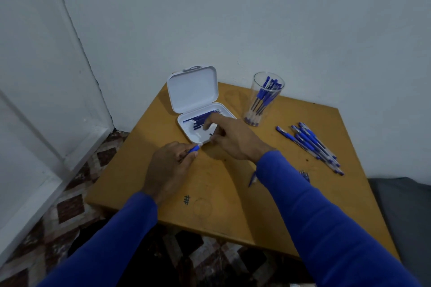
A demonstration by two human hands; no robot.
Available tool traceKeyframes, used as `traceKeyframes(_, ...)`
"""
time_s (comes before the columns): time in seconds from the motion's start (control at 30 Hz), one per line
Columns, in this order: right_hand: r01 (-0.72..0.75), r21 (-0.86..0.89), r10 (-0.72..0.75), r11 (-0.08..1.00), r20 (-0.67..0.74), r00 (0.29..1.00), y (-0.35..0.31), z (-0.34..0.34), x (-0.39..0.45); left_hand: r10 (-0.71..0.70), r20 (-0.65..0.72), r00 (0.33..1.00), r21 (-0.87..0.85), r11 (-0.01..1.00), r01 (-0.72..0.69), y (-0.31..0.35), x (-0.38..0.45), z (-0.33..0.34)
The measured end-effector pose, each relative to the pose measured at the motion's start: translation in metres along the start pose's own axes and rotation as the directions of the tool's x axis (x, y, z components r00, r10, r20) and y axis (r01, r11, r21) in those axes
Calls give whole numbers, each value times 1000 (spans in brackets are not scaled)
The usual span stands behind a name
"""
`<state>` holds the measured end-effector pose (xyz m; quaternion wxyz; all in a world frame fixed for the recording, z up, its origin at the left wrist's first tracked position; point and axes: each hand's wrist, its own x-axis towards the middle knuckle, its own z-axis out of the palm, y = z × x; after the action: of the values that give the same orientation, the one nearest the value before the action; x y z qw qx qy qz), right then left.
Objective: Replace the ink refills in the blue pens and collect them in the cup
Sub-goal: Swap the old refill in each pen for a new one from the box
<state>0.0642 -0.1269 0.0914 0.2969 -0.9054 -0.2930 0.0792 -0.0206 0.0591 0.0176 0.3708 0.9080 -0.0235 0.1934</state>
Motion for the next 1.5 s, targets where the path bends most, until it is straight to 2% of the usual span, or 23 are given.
traceKeyframes(0.1, -50, 274, 58, 960, -21, 998, 2, 4, -24, 26, 13, 1000, -31, 999, -26, 8, -6, 4)
traceKeyframes(0.2, -135, 636, 171, 760, 4, 985, 6, 7, -54, 57, 29, 998, -58, 997, -55, 16, -12, 9)
traceKeyframes(0.33, -137, 793, 327, 593, -82, 941, 17, 14, -83, 96, 35, 995, -118, 989, -91, 29, -22, 20)
traceKeyframes(0.5, -88, 817, 436, 570, -210, 875, 25, 18, -109, 133, 73, 988, -151, 981, -121, 50, -32, 34)
traceKeyframes(0.7, -50, 874, 525, 483, -243, 815, 31, 18, -124, 155, 124, 980, -149, 979, -136, 67, -39, 45)
traceKeyframes(1.23, -34, 905, 589, 424, -247, 769, 34, 15, -145, 177, 183, 967, -147, 978, -151, 79, -40, 61)
traceKeyframes(1.5, -41, 905, 576, 423, -234, 783, 32, 16, -147, 192, 151, 970, -159, 973, -168, 74, -40, 63)
